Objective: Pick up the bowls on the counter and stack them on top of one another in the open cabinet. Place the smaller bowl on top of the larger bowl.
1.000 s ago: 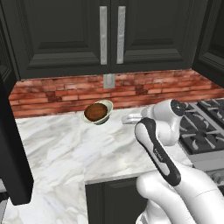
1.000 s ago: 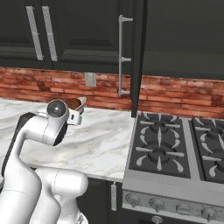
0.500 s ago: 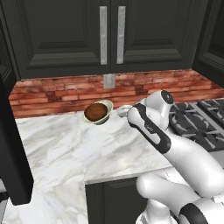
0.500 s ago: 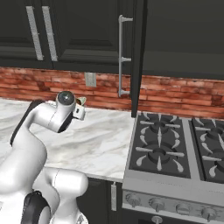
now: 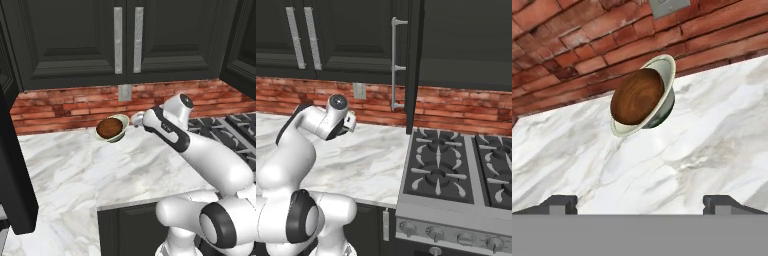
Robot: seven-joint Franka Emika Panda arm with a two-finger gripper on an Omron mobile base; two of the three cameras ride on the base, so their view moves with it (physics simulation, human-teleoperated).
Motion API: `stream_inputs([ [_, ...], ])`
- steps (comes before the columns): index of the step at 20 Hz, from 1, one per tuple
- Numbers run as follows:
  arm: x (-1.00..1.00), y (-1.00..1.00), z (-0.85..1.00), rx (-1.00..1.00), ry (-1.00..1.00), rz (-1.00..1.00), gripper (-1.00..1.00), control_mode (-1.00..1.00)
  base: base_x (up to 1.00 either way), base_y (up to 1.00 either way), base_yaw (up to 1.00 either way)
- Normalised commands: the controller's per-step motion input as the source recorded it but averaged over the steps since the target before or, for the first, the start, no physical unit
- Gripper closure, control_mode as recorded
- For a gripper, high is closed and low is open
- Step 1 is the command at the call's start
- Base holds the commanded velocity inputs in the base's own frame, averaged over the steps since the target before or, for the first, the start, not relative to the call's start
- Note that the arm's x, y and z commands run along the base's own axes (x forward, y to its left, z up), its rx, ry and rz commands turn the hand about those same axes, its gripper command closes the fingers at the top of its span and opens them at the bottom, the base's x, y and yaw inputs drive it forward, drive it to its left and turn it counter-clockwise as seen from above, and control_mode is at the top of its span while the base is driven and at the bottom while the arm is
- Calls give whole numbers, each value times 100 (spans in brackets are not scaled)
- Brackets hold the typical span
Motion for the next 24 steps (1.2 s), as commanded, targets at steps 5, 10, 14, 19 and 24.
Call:
stream_inputs([
  [5,22,10,-13,0,0,-3,-100,-100,0,0,0],
  [10,17,2,-17,1,0,-2,-100,-100,0,0,0],
  [14,21,2,-15,0,0,-2,-100,-100,0,0,0],
  [19,31,7,-17,1,0,-4,-100,-100,0,0,0],
  [24,27,6,-23,0,0,-4,-100,-100,0,0,0],
])
